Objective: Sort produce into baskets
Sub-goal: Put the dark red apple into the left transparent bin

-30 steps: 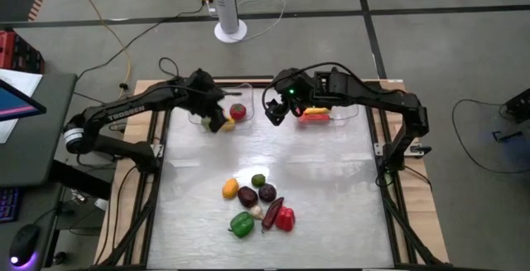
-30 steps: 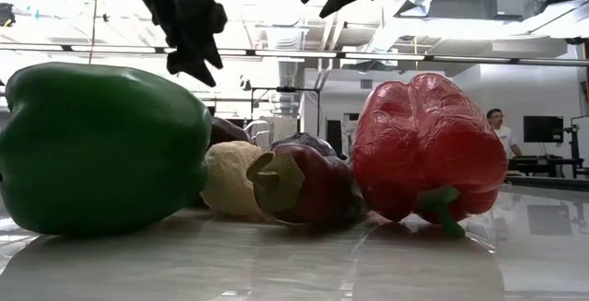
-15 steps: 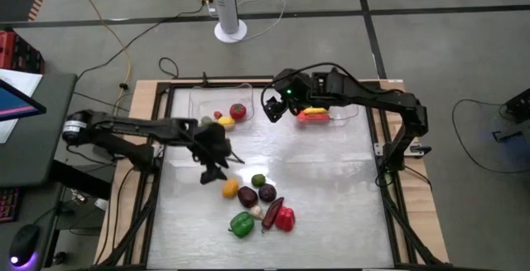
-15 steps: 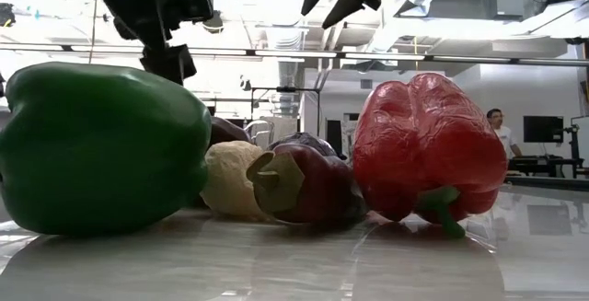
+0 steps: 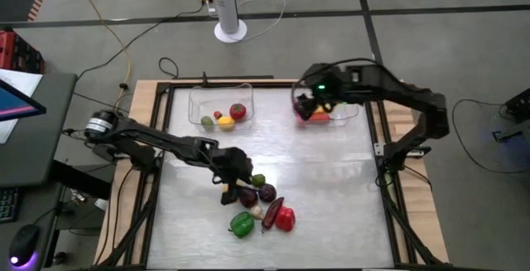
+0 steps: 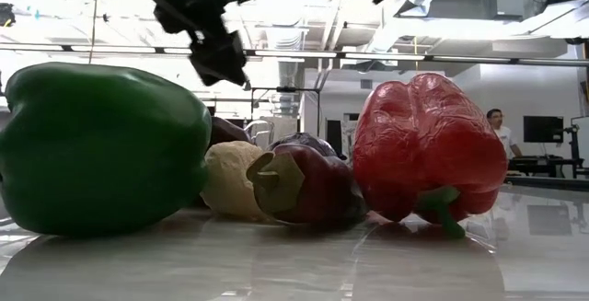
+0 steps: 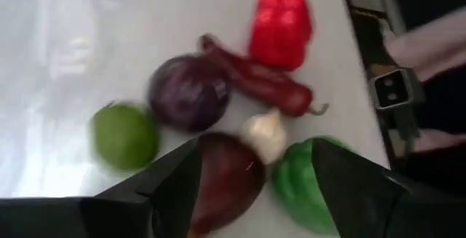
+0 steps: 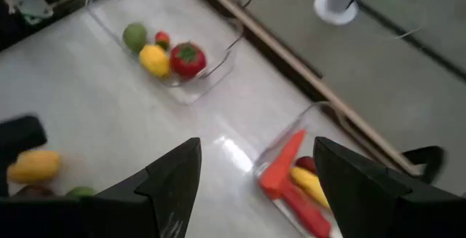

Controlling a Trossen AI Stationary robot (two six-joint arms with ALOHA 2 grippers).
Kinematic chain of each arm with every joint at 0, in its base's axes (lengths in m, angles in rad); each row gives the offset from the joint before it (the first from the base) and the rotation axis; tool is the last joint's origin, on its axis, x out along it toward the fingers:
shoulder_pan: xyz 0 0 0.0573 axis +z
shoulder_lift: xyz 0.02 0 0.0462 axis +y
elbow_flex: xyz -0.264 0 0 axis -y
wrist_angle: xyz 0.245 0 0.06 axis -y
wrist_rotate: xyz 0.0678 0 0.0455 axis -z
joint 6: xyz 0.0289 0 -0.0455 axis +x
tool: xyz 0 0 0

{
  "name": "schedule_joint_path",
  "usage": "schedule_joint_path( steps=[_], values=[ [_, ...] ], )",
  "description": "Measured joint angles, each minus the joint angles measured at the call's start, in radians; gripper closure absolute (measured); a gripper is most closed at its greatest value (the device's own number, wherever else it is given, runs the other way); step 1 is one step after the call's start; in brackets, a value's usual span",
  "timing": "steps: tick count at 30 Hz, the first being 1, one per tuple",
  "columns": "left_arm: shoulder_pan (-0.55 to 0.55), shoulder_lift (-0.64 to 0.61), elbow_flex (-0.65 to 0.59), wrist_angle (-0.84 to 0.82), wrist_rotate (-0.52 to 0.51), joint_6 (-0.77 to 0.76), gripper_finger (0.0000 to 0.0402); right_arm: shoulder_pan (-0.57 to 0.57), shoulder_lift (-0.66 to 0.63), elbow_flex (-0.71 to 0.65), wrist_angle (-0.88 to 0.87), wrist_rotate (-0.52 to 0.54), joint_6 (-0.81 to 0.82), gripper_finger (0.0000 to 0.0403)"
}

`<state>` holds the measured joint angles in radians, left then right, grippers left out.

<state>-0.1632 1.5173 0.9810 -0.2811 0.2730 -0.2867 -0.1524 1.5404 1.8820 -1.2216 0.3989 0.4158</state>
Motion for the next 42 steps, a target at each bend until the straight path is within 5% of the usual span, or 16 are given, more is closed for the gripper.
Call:
schedule_joint_path(
  steps=[12, 20, 28, 42],
  values=[
    [-0.023, 0.171, 0.128, -0.002, 0.032, 0.222, 0.0053, 0.053, -0.139, 0.0, -0.124, 0.137, 0.036, 0.0111],
    [-0.012, 0.219, 0.128, -0.064, 0.104, 0.335, 0.0066, 0.115, -0.134, -0.001, -0.171, 0.197, 0.093, 0.0111],
    [-0.015, 0.227, 0.128, -0.078, 0.019, 0.458, 0.0089, 0.133, -0.129, -0.001, -0.17, 0.209, 0.118, 0.0111],
    [-0.043, 0.33, 0.13, -0.113, -0.009, 0.458, 0.0091, 0.153, -0.129, -0.001, -0.171, 0.214, 0.126, 0.0111]
  ],
)
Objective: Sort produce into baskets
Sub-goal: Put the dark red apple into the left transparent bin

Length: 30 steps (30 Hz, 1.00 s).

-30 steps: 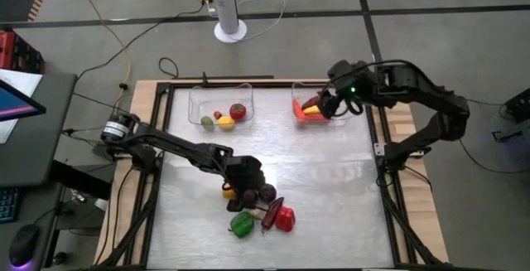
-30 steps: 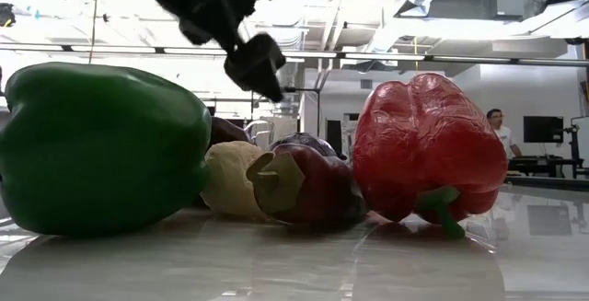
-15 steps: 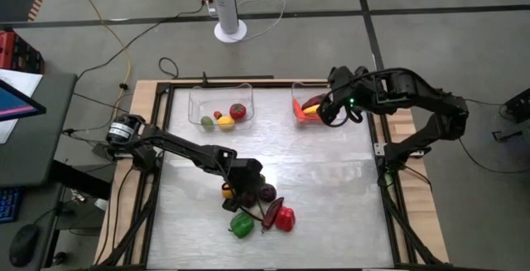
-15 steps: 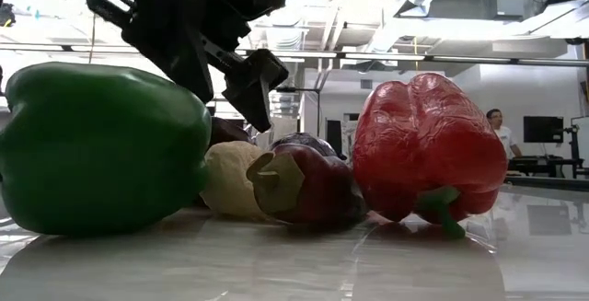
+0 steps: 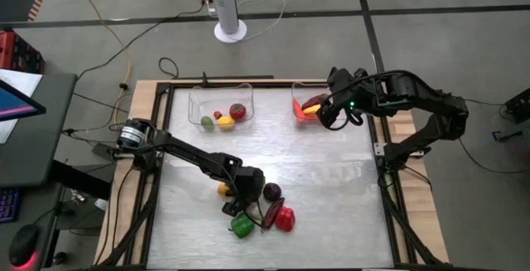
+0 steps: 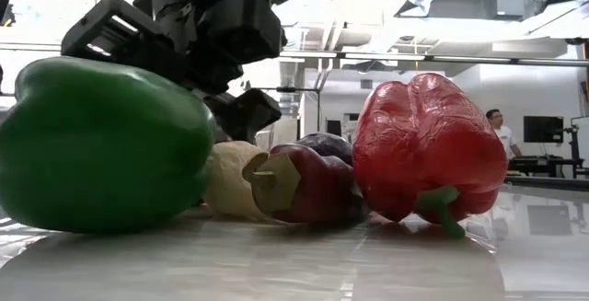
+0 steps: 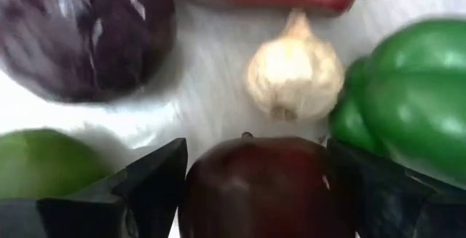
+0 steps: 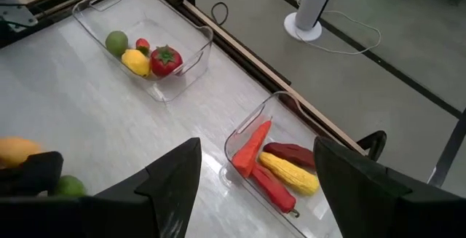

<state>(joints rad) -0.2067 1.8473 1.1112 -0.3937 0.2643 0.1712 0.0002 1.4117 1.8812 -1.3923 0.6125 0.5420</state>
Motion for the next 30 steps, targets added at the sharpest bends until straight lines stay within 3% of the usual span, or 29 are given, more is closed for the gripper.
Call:
schedule_joint_path(
  steps=[10, 15, 22, 25, 30],
  values=[
    [0.01, 0.003, 0.008, -0.071, -0.04, -0.03, 0.0141, 0.0, 0.0, 0.0, 0.004, 0.014, 0.001, 0.0111],
    [0.057, -0.032, 0.004, -0.131, -0.105, -0.045, 0.0144, 0.0, 0.0, 0.0, 0.028, 0.016, 0.001, 0.0111],
    [0.219, -0.211, 0.002, -0.191, -0.183, -0.064, 0.0143, 0.0, 0.0, 0.0, 0.046, 0.023, 0.012, 0.0111],
    [0.325, -0.3, 0.002, -0.178, -0.206, -0.079, 0.0143, 0.002, 0.0, 0.0, 0.046, 0.042, 0.022, 0.0111],
    [0.529, -0.393, 0.004, -0.181, -0.329, -0.1, 0.0142, 0.014, 0.001, 0.0, 0.052, 0.068, 0.034, 0.0111]
  ],
)
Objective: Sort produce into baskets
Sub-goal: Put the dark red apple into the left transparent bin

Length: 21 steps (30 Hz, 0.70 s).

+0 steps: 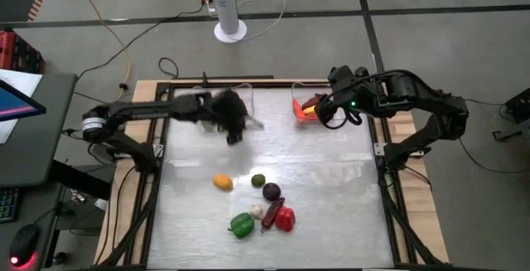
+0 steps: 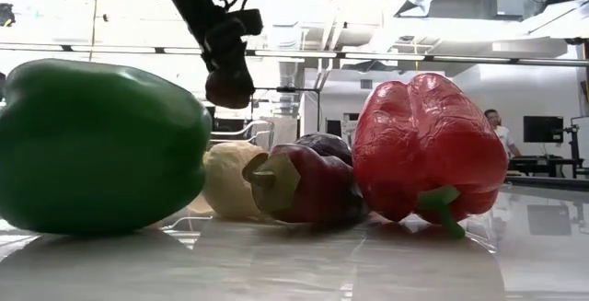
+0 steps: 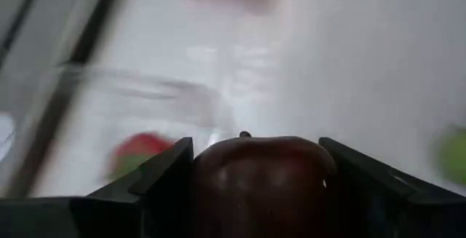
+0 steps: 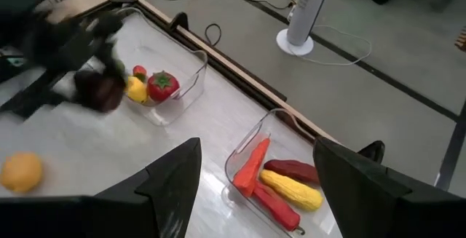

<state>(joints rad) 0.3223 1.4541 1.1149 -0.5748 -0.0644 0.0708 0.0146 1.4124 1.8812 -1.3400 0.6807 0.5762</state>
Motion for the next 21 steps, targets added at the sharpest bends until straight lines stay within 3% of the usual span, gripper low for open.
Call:
schedule_joint_path(
  steps=[2, 8, 15, 21],
  values=[
    [0.083, -0.015, 0.0, 0.001, 0.039, 0.004, 0.0141, 0.004, 0.0, 0.0, 0.01, 0.001, 0.0, 0.0111],
    [0.226, -0.059, 0.0, 0.067, 0.336, 0.011, 0.014, 0.019, 0.0, 0.0, 0.01, 0.003, 0.011, 0.0111],
    [0.318, -0.073, 0.0, 0.298, 0.643, -0.206, 0.0139, 0.052, 0.0, 0.0, 0.008, 0.003, 0.024, 0.0111],
    [0.352, -0.073, 0.0, 0.406, 0.774, -0.319, 0.0139, 0.081, 0.0, 0.0, 0.008, 0.005, 0.052, 0.0111]
  ],
)
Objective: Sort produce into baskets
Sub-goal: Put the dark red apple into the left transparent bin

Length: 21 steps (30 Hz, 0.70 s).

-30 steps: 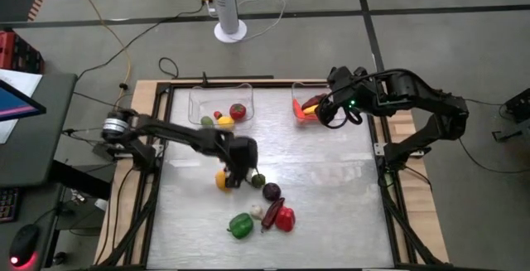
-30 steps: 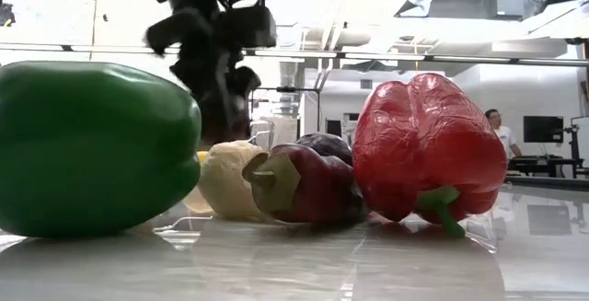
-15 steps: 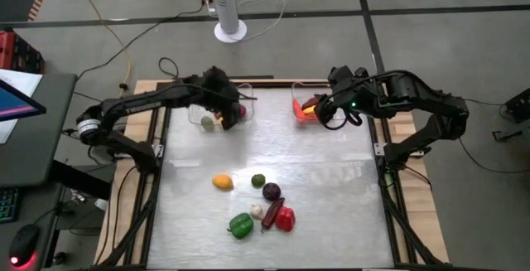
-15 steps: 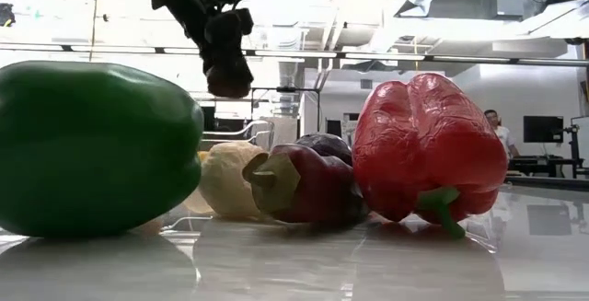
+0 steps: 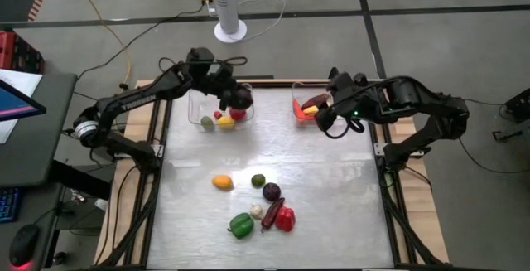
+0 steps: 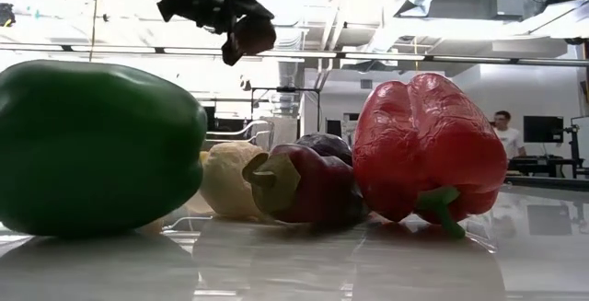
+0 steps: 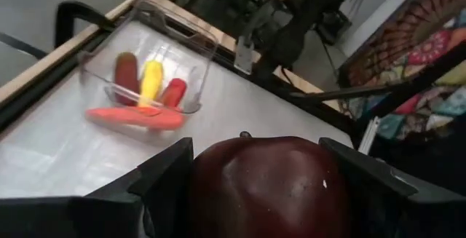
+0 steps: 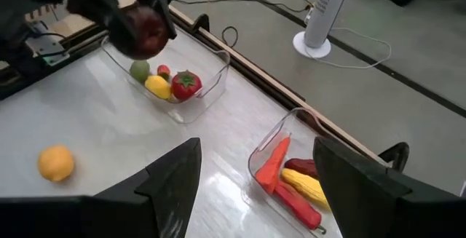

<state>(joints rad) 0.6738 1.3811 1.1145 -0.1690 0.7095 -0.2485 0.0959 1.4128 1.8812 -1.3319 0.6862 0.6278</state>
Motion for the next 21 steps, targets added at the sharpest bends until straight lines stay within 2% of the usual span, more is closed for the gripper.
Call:
schedule_joint_path(
  steps=[4, 6, 11, 13, 21],
  values=[
    [0.057, 0.0, -0.018, -0.029, 0.004, -0.009, 0.0139, 0.035, 0.011, 0.0, 0.0, 0.038, 0.042, 0.0111],
    [0.095, 0.0, -0.056, -0.041, -0.032, -0.011, 0.0139, 0.057, 0.02, 0.0, 0.001, 0.06, 0.06, 0.0111],
    [0.183, 0.001, -0.147, -0.119, -0.326, -0.043, 0.0138, 0.093, 0.079, 0.0, 0.014, 0.079, 0.087, 0.0111],
    [0.196, 0.001, -0.16, -0.165, -0.414, -0.061, 0.0134, 0.104, 0.109, 0.0, 0.025, 0.078, 0.082, 0.0111],
    [0.184, -0.002, -0.153, -0.201, -0.461, -0.007, 0.0086, 0.111, 0.213, 0.0, 0.047, 0.054, 0.039, 0.0111]
  ],
)
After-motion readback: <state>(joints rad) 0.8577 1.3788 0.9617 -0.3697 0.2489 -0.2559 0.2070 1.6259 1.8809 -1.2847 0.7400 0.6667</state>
